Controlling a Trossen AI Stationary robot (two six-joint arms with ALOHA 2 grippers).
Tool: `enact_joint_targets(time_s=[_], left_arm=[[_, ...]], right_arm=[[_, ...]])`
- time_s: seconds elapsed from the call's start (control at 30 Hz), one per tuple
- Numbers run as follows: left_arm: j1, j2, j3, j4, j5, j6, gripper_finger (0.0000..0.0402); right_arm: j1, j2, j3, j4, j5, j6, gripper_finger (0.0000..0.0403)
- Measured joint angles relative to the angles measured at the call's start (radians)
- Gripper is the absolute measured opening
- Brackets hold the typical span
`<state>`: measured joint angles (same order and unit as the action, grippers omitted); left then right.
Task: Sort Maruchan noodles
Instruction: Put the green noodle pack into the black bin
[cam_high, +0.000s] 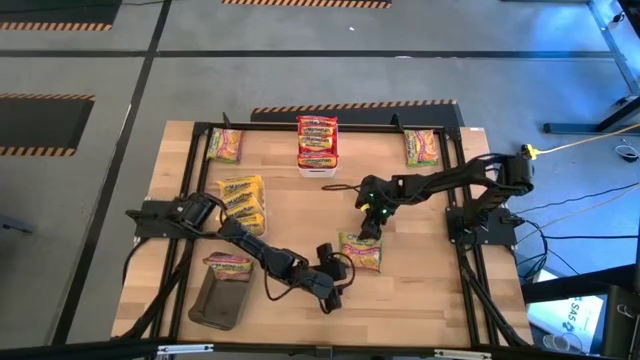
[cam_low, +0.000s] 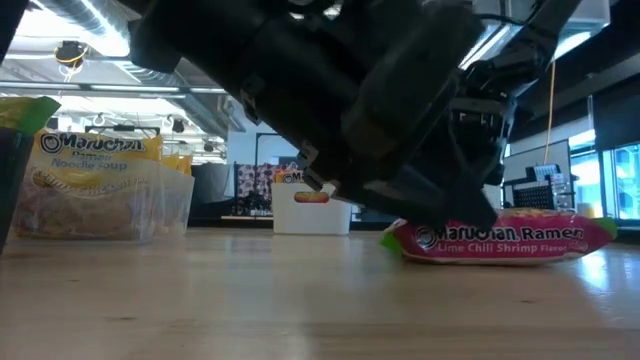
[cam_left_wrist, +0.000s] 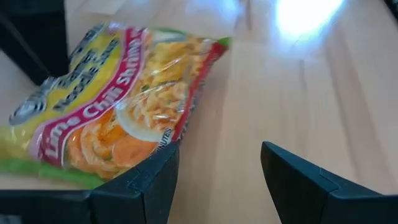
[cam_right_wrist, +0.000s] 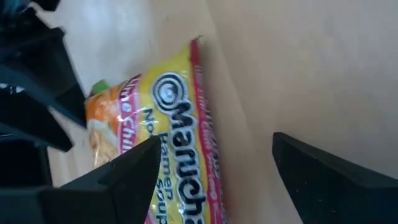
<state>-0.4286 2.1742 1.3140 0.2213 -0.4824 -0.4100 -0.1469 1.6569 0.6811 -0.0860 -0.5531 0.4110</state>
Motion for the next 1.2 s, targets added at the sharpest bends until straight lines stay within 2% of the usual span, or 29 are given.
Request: enact_joint_targets(time_s=[0.23, 0.33, 0.77, 0.87, 1.0, 1.2], left_arm=[[0.024, 0.034, 0.002, -0.009, 0.008, -0.008, 0.0220], [0.028, 0.042, 0.000, -0.025, -0.021, -0.019, 0.0220], [0.040, 0.050, 0.001, -0.016, -0.031, -0.032, 0.0220], [0.039, 0.050, 0.001, -0.016, -0.031, -0.031, 0.0220], [0.029, 0.031, 0.000, -0.043, -0.019, -0.029, 0.0220], [-0.004, -0.047, -0.001, -0.186, -0.019, -0.044, 0.0220]], right_arm=[[0.017, 0.003, -0.002, -0.005, -0.081, 0.025, 0.0299], [0.041, 0.004, -0.003, -0.011, -0.115, 0.028, 0.0299], [0.163, 0.007, -0.008, 0.096, -0.078, 0.086, 0.0290], [0.177, 0.007, -0.008, 0.100, -0.046, 0.085, 0.0259], [0.183, 0.006, -0.006, 0.113, -0.045, 0.085, 0.0194], [0.183, -0.009, -0.004, 0.112, -0.076, 0.081, 0.0104]])
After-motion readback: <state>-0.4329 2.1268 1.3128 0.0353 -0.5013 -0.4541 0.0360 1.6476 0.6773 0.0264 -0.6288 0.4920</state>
